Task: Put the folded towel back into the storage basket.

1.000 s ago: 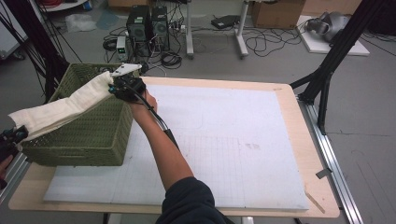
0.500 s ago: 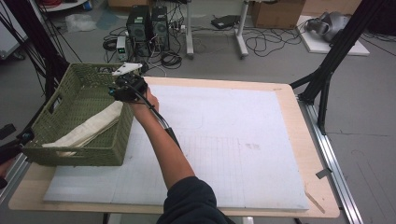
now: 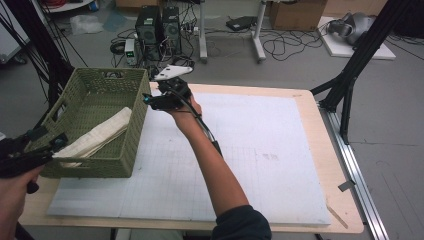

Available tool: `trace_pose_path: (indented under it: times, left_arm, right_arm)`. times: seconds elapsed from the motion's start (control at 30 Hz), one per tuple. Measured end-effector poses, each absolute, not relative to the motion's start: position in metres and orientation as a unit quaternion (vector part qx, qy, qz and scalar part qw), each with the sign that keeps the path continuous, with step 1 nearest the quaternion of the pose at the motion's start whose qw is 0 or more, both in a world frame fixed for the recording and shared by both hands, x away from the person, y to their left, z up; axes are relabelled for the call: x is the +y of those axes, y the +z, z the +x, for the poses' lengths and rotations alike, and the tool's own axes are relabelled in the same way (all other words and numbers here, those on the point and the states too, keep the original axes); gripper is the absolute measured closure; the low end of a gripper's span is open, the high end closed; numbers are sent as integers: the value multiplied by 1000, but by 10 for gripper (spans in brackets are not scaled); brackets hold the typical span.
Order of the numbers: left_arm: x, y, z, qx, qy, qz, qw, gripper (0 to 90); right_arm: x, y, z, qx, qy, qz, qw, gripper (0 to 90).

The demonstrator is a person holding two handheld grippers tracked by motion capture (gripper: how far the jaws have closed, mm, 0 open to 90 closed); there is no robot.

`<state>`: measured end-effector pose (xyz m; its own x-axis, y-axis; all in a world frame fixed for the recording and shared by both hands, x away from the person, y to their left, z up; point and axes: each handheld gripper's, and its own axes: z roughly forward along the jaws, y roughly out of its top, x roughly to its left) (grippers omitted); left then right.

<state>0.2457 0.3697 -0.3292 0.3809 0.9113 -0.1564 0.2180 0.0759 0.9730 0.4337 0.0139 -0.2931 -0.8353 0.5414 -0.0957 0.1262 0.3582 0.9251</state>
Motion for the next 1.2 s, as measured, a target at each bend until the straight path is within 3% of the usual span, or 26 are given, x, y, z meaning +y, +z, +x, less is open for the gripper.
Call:
trace_pose_path:
  times: [0.27, 0.57, 0.7, 1.2]
  left_arm:
    - [328, -329, 263, 427, 278, 632, 584, 196]
    - [283, -333, 276, 390, 250, 658, 593, 200]
    - [263, -335, 282, 377, 236, 668, 597, 202]
    - [172, -362, 292, 303, 189, 709, 608, 209]
  right_arm:
    - [-54, -297, 419, 800, 511, 238, 204, 218]
    - [-123, -301, 391, 790, 503, 268, 228, 183]
    - [-146, -304, 374, 786, 497, 277, 242, 119]
    - [-240, -354, 304, 776, 459, 332, 276, 118]
